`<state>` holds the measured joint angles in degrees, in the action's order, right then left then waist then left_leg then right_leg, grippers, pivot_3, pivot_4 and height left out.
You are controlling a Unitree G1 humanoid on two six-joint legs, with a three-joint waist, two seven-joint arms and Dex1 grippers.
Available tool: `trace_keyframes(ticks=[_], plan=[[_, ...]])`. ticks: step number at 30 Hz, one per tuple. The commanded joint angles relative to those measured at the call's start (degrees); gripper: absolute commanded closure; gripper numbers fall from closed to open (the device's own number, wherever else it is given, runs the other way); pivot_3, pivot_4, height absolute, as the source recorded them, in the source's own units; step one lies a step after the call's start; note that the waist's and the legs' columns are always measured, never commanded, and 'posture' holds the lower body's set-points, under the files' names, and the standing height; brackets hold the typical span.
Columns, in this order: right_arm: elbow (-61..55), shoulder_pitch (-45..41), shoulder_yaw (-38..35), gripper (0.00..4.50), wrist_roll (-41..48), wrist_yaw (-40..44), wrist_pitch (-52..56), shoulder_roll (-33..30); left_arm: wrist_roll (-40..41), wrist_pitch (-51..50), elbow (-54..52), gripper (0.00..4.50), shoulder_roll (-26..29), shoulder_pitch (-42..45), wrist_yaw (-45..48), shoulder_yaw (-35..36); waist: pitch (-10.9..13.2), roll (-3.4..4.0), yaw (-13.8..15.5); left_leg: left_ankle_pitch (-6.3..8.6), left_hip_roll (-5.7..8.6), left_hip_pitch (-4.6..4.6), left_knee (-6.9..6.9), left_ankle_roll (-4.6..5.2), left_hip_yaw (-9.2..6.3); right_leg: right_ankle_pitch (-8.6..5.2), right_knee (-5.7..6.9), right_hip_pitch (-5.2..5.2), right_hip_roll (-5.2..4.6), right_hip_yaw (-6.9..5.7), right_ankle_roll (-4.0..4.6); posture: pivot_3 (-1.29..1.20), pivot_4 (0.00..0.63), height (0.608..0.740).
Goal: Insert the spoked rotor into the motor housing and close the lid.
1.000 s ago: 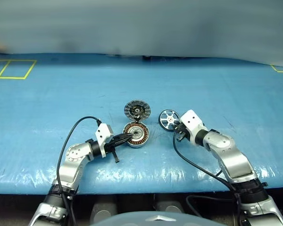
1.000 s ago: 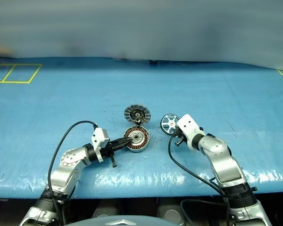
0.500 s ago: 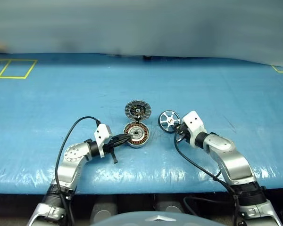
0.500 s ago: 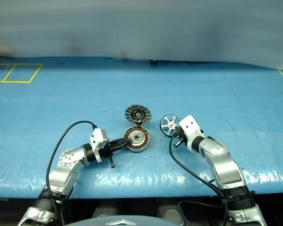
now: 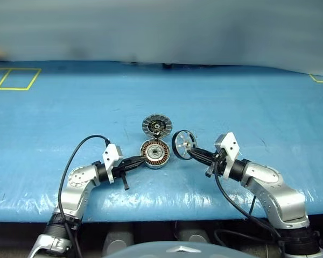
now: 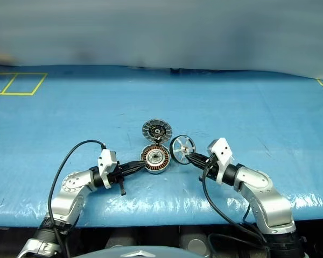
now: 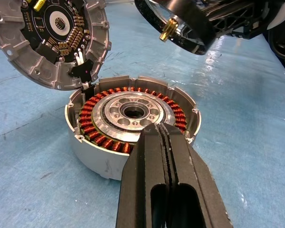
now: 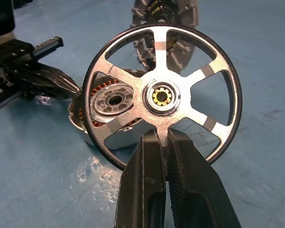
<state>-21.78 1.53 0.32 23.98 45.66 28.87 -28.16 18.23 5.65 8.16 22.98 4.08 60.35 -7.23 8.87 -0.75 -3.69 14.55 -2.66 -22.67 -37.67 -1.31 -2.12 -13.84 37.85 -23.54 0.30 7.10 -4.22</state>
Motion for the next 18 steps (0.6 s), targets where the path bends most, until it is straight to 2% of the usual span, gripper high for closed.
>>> trace_keyframes(ticks=[1, 18], plan=[[-2.82, -1.3, 1.72, 4.48, 2.53, 0.81, -0.76, 1.49, 0.39, 1.4, 0.39, 4.5, 0.22, -0.24, 1.03, 0.59, 0.0, 0.0, 0.02, 0.0, 0.0, 0.0, 0.0, 0.0, -0.01, 0.0, 0.0, 0.0, 0.01, 0.0, 0.01, 0.0, 0.15, 0.74], [3.99, -7.27, 8.57, 4.48, -1.99, -0.76, -2.62, 3.4, -0.04, 2.75, -0.14, 4.5, 0.02, -1.31, 0.66, 0.56, 0.0, 0.0, 0.14, 0.0, 0.01, -0.02, -0.02, 0.0, 0.0, -0.01, -0.01, -0.01, -0.02, -0.01, 0.03, 0.0, 0.15, 0.74]])
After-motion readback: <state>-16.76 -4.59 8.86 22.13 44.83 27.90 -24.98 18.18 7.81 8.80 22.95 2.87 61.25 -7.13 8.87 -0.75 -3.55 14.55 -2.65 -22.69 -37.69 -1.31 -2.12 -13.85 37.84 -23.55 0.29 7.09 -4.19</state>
